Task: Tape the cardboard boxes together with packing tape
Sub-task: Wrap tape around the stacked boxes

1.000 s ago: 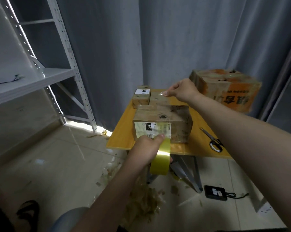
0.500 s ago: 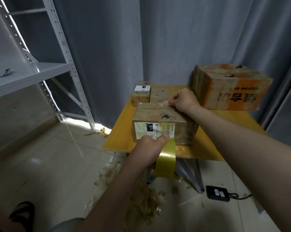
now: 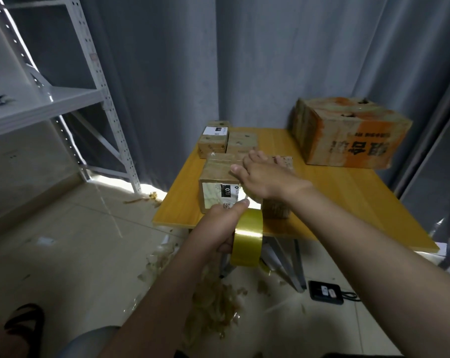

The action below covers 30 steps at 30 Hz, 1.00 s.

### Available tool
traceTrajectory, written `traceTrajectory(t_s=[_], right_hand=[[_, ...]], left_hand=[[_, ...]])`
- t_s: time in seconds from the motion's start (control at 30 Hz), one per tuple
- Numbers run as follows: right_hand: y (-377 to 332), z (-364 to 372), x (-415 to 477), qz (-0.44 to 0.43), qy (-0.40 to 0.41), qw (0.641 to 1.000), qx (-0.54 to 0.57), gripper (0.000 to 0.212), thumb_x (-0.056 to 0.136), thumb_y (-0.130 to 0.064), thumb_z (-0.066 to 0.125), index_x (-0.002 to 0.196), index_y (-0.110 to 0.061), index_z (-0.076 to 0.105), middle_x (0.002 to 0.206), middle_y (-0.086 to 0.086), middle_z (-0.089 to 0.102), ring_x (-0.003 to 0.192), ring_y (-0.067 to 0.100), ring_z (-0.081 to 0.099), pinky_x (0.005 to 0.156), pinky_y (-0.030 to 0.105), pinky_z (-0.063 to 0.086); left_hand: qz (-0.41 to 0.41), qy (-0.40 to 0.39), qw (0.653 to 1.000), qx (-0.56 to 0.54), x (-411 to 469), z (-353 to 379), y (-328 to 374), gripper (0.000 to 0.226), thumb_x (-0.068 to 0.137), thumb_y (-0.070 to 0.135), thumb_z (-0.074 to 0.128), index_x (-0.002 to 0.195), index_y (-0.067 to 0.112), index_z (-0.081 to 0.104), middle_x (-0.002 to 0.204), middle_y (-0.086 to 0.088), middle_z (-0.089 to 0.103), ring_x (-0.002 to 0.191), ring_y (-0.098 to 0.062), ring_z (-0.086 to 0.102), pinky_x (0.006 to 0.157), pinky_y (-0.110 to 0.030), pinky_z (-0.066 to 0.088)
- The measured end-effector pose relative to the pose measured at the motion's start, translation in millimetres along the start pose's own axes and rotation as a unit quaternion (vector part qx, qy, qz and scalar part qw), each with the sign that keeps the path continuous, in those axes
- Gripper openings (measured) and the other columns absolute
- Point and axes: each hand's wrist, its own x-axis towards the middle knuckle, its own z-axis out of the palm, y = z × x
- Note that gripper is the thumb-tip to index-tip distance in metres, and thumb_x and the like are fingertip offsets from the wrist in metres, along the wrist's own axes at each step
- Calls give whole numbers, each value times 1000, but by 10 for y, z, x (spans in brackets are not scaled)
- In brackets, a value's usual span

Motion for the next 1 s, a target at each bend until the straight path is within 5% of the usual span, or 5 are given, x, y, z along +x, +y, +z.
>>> traceTrajectory(t_s=[0.13, 0.47, 0.7, 0.87, 1.0], right_hand=[[-71, 14, -46, 27, -10, 999, -27, 76, 108, -61, 9, 167, -13, 5, 174, 4, -6, 161, 22, -8, 127, 57, -7], [-93, -31, -80, 34, -30, 998, -38, 77, 107, -62, 8, 167, -14, 2, 174, 3, -7, 160, 20, -10, 125, 59, -11], [-20, 14, -12, 15, 9, 1000, 7, 76, 106, -65, 16, 165, -17, 19, 175, 3, 7, 161, 23, -6, 125, 59, -10], [212, -182, -240, 62, 280, 936, 206, 36, 106, -29, 47, 136, -16, 63, 140, 12, 60, 140, 36, 42, 116, 46, 36], [788, -197, -661, 243, 210, 942, 95, 15, 97, -23, 57, 91, -10, 61, 92, 8, 63, 93, 37, 62, 78, 42, 52]], left_hand=[[13, -6, 1000, -10, 37, 45, 8, 37, 102, 49, 59, 124, 19, 58, 91, -12, 64, 73, -25, 67, 65, -37, 57], [-40, -42, 994, 90, 111, 16, 19, 44, 103, 57, 51, 106, 15, 61, 54, -4, 66, 44, -18, 66, 43, -26, 54], [0, -32, 999, 19, 104, 52, -48, 19, 102, 38, 60, 109, 25, 71, 66, -2, 67, 51, -17, 65, 50, -29, 56], [14, 17, 999, -42, 5, 164, -103, 12, 100, 32, 66, 106, 26, 74, 98, -8, 69, 72, -20, 67, 53, -25, 50], [7, 42, 995, -95, -68, 258, -103, 23, 98, 29, 70, 119, 21, 74, 105, -7, 69, 78, -23, 67, 50, -23, 50]])
